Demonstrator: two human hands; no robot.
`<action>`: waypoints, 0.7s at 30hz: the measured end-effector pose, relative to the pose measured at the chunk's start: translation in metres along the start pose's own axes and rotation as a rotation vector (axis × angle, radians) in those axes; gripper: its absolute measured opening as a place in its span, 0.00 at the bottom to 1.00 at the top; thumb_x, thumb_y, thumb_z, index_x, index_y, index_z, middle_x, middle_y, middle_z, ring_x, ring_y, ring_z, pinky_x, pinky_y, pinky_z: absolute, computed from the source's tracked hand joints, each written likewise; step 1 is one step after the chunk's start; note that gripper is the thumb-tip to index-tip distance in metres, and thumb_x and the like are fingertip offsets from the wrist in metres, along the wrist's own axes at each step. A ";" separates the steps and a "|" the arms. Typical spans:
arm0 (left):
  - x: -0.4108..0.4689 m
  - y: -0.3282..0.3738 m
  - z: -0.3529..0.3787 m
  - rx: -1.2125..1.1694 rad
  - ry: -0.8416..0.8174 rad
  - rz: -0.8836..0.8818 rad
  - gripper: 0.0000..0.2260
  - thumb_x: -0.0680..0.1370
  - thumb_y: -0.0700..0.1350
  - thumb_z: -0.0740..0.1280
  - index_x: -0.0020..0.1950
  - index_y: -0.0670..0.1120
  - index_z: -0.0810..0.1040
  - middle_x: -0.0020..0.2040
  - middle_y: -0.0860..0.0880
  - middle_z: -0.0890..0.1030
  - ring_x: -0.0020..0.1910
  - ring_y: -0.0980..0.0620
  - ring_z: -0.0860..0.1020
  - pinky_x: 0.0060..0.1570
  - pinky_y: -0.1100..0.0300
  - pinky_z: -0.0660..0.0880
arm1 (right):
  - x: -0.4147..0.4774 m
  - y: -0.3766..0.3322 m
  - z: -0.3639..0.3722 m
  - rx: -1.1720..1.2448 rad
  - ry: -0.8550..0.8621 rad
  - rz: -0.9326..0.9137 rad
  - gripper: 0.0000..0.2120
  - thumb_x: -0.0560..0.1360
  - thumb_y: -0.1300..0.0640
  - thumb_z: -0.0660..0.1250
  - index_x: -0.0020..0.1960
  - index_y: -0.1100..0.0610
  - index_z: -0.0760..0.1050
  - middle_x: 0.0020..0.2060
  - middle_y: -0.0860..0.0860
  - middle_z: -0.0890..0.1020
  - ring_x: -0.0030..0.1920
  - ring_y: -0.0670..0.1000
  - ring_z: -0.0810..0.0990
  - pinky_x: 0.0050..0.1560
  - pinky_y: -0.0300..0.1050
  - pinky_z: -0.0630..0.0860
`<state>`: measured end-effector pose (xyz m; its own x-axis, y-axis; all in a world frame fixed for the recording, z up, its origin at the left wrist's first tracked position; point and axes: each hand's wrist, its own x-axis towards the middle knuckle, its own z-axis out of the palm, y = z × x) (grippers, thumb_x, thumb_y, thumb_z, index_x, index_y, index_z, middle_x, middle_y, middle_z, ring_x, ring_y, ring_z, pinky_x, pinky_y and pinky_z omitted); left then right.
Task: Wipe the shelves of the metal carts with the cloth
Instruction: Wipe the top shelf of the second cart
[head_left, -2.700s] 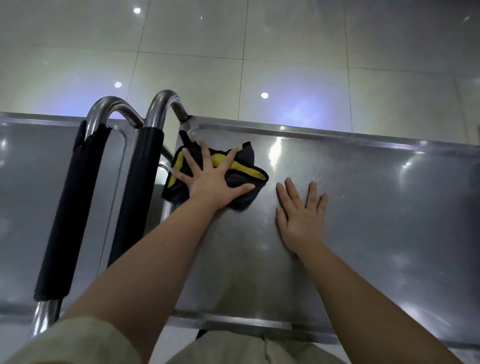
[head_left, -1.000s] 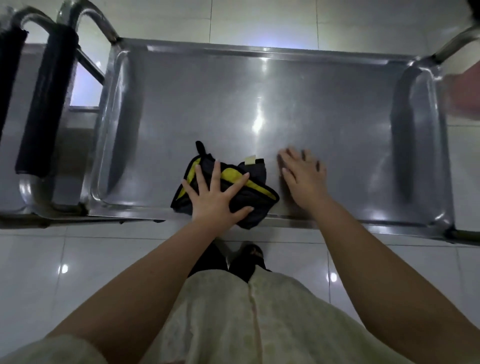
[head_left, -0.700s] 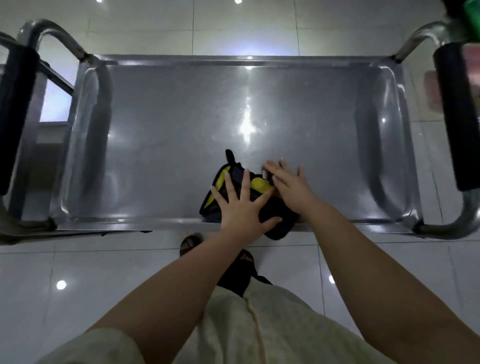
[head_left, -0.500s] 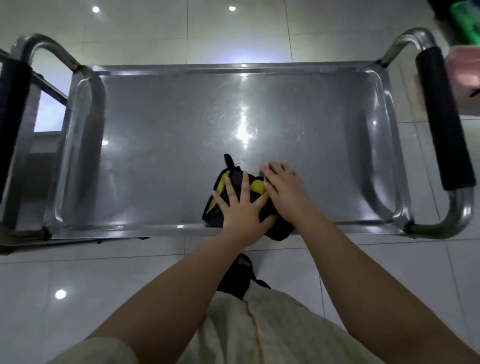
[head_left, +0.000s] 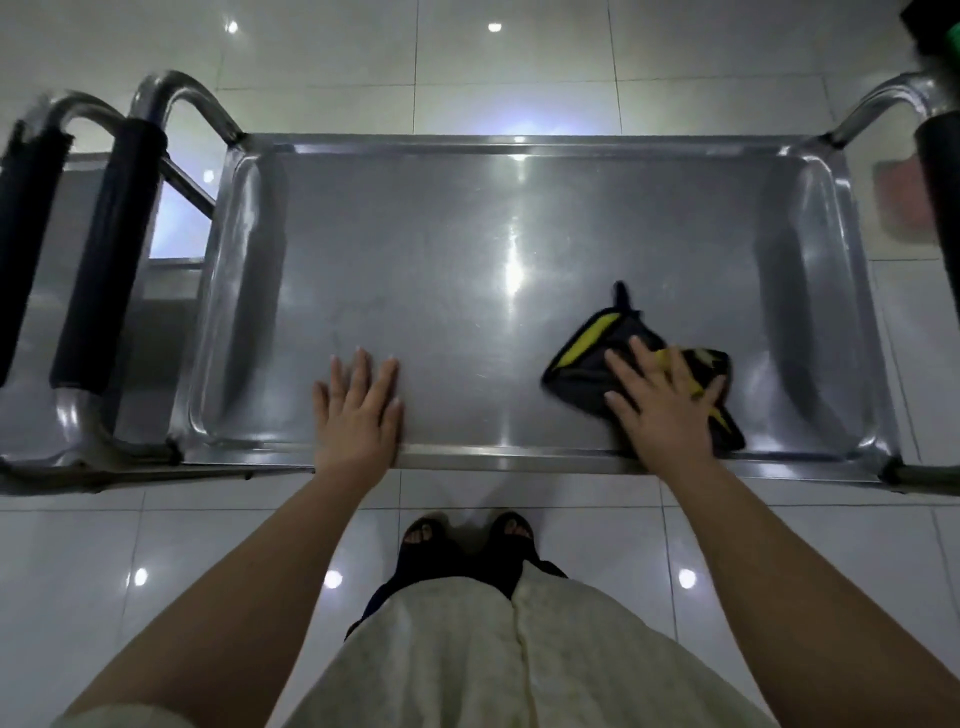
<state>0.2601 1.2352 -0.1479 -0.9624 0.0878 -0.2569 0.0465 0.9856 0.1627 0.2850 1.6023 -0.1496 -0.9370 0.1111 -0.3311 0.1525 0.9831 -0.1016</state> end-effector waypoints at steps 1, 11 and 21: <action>0.003 -0.018 -0.002 0.015 0.018 -0.037 0.27 0.79 0.60 0.40 0.78 0.57 0.51 0.80 0.48 0.48 0.77 0.44 0.40 0.73 0.47 0.34 | 0.001 0.010 -0.003 0.034 0.010 0.127 0.24 0.80 0.37 0.47 0.75 0.34 0.49 0.78 0.40 0.47 0.78 0.53 0.44 0.67 0.76 0.39; 0.006 -0.083 -0.009 -0.205 0.078 -0.017 0.26 0.79 0.51 0.49 0.77 0.46 0.59 0.78 0.42 0.55 0.77 0.42 0.47 0.75 0.44 0.39 | -0.023 -0.165 0.020 0.072 0.062 0.149 0.24 0.80 0.38 0.46 0.76 0.34 0.51 0.78 0.43 0.51 0.72 0.59 0.54 0.66 0.64 0.53; -0.016 -0.141 -0.062 -0.786 0.231 -0.239 0.19 0.83 0.42 0.53 0.73 0.56 0.62 0.78 0.50 0.58 0.74 0.56 0.58 0.70 0.59 0.61 | -0.040 -0.362 0.044 0.042 -0.051 -0.350 0.22 0.80 0.38 0.48 0.72 0.37 0.64 0.76 0.46 0.61 0.72 0.63 0.60 0.65 0.69 0.55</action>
<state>0.2527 1.0862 -0.1078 -0.9573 -0.2255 -0.1811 -0.2812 0.5795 0.7649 0.2813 1.2353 -0.1406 -0.9180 -0.2403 -0.3156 -0.1617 0.9532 -0.2554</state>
